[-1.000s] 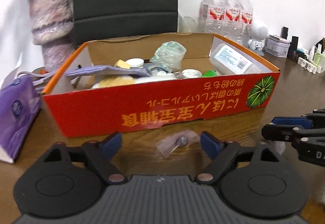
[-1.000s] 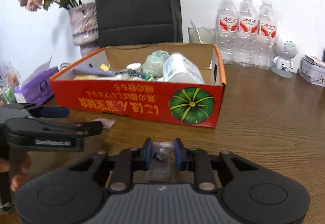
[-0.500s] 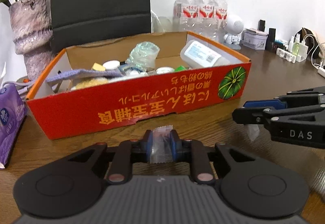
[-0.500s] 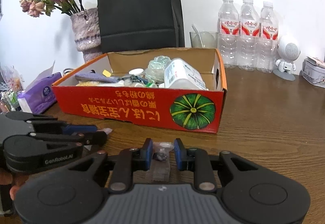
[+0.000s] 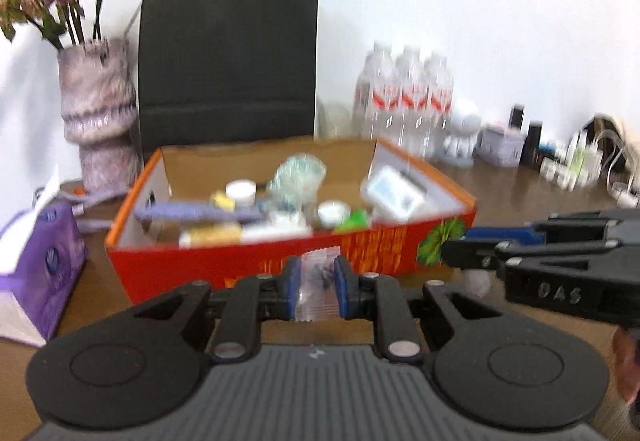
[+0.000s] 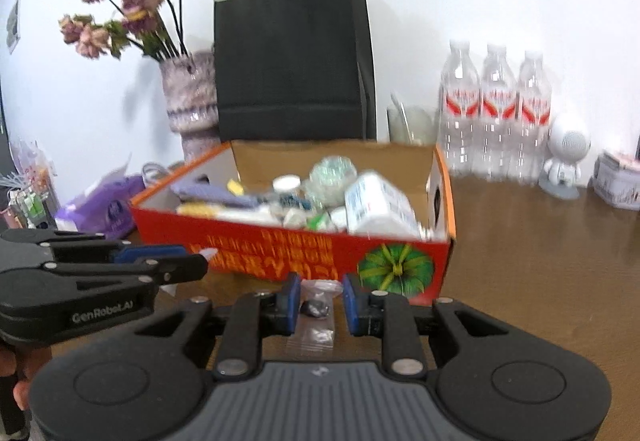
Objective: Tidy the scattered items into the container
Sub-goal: 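Carry both clear packets into the box and open both tools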
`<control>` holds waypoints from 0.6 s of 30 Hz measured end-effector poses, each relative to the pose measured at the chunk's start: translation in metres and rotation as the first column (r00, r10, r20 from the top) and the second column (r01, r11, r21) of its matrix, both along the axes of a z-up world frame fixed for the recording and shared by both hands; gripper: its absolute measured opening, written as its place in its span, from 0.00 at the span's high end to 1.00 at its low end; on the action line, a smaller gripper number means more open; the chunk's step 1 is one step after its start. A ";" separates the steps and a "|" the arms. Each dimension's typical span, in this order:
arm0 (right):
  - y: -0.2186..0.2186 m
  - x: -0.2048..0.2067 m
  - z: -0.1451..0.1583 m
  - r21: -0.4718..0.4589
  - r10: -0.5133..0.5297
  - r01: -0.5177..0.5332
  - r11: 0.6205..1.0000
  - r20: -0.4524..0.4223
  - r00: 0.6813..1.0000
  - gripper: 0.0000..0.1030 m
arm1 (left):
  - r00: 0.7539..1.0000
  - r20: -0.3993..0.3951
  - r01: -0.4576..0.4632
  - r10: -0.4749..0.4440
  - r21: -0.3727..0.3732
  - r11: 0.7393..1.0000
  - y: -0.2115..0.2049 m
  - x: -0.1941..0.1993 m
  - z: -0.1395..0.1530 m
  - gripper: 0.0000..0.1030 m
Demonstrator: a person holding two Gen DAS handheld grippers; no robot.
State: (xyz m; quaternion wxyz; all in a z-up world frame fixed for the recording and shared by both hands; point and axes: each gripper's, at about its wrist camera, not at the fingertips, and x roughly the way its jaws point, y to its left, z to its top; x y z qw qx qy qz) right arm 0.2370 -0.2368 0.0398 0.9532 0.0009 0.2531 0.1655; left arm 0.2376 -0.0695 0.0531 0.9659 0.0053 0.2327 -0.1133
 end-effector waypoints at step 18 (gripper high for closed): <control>0.037 0.092 0.046 0.063 -0.084 0.078 0.995 0.103 0.991 0.79 | 0.979 0.081 -0.181 0.189 -0.098 0.978 0.026 0.088 0.030 0.81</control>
